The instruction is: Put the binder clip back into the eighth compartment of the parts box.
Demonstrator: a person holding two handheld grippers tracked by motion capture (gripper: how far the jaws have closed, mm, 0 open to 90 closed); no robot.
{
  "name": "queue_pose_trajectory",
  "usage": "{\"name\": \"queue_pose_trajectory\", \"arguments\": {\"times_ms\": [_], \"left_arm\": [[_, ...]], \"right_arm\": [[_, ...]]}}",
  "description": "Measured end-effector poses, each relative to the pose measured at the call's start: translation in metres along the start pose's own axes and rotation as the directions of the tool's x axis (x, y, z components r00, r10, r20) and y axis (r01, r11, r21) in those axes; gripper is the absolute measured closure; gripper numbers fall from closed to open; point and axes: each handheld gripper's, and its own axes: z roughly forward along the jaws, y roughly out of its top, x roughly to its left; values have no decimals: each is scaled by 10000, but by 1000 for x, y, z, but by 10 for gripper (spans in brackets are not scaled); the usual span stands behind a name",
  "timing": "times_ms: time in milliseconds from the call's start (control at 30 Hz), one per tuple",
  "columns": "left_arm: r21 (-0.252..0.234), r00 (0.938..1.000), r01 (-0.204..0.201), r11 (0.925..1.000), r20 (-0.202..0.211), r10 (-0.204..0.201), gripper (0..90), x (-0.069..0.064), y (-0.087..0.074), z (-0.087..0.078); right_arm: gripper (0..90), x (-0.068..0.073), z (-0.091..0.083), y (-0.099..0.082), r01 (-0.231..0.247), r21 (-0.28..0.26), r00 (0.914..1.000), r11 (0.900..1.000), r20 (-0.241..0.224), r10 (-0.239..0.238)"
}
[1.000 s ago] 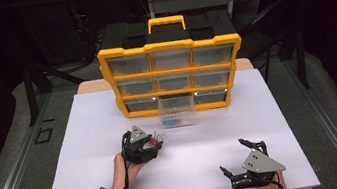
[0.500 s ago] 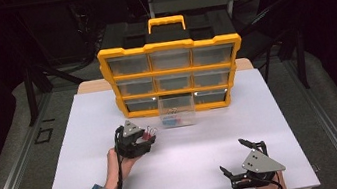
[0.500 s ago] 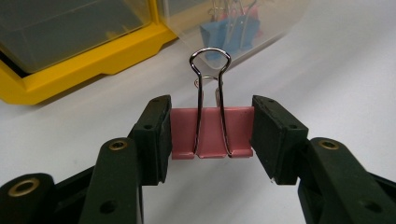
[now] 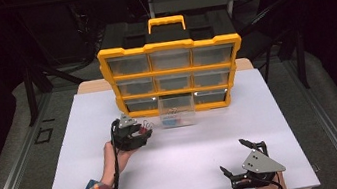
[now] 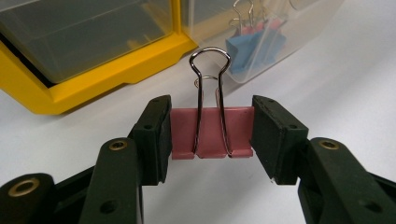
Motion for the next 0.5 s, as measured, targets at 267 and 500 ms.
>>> {"name": "queue_pose_trajectory", "arguments": {"times_ms": [267, 500], "left_arm": [[-205, 9998, -119, 9997, -168, 116, 497, 3, 17, -7], [-247, 9994, -139, 9996, -312, 131, 497, 8, 34, -10]], "right_arm": [[4, 1, 1, 0, 14, 19, 10000, 10000, -22, -14], [5, 1, 1, 0, 26, 18, 10000, 10000, -19, -26]]}}
